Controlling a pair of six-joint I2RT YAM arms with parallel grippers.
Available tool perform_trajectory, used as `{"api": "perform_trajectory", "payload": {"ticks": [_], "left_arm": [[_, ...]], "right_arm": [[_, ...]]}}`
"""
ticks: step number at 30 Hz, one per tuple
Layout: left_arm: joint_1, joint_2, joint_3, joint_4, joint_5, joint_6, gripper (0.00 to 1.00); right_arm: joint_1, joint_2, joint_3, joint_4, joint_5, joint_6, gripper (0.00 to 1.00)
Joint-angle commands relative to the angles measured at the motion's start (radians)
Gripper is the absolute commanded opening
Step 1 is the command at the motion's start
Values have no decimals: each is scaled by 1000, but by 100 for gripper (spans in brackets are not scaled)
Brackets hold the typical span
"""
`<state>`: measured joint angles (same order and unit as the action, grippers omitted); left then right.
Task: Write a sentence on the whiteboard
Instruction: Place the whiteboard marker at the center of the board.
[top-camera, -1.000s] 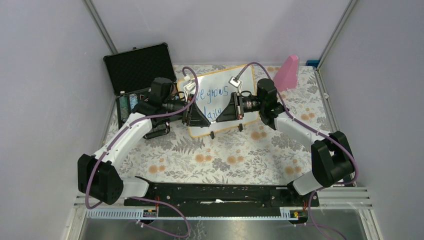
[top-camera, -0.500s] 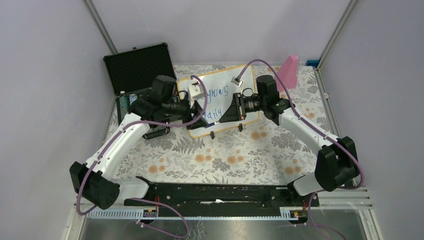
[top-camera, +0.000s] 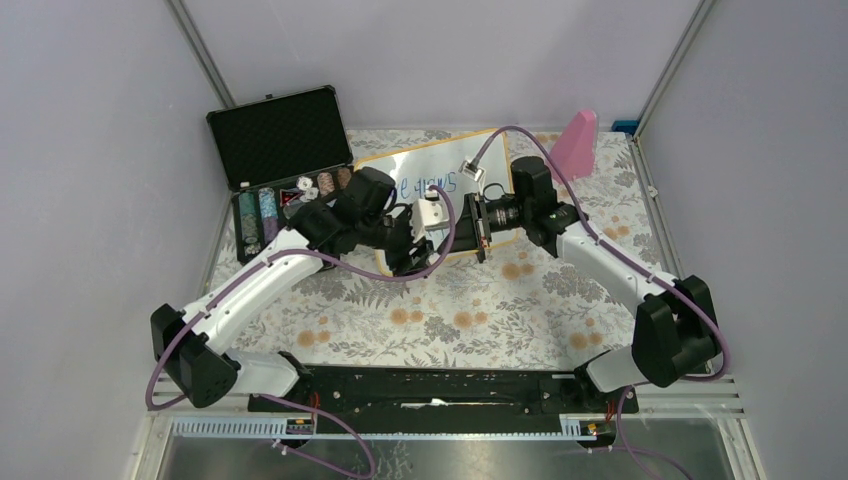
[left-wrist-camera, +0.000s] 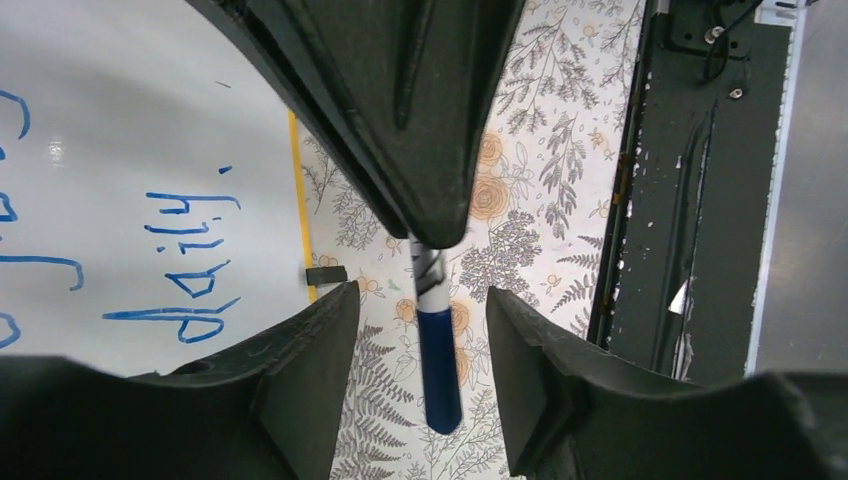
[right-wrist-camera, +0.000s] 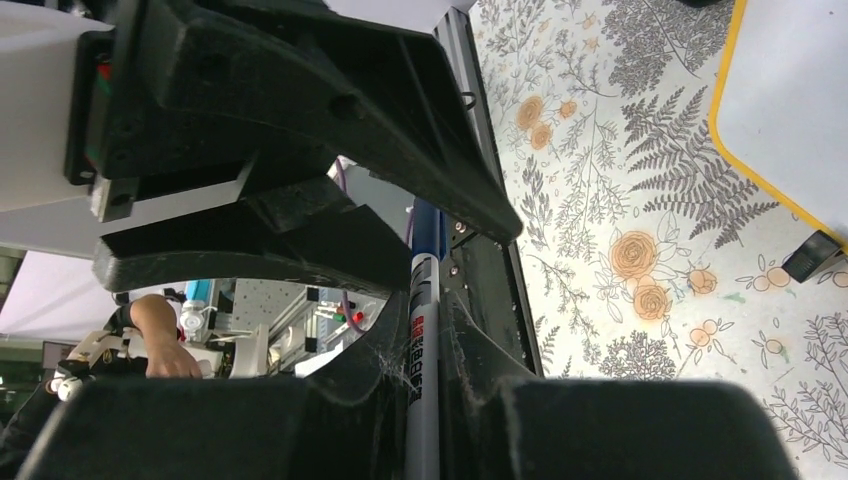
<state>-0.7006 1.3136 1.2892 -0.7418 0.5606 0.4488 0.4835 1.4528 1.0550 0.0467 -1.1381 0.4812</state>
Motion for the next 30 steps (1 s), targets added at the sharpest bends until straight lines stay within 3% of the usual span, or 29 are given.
{"api": "perform_trajectory", "payload": {"ticks": [1,5,7,9,12,15,21,30], "left_arm": [[-8,14,32,27,-53,-1,49],[-8,15,27,30,-39,-10,14],[-8,6,13,28,-30,-5,1],[-7,-4,-13,26,-28,4,0],[-8,-16,-59,-9,-6,34,0],[-7,-41,-135,-17,1,51,0],[-7,-30,-299,26,-55,89,0],[-6,109,-405,113,-162,124,5]], "right_arm": [[10,-50,-7,36,-40,4,0],[9,-51,-10,36,-35,2,0],[7,-49,-9,33,-24,6,1],[-12,-47,-2,34,-21,18,15],[-83,-40,31,35,-35,38,46],[-165,-45,46,35,-19,53,68],[-310,-80,20,33,59,38,97],[-399,-82,-7,35,61,37,99]]}}
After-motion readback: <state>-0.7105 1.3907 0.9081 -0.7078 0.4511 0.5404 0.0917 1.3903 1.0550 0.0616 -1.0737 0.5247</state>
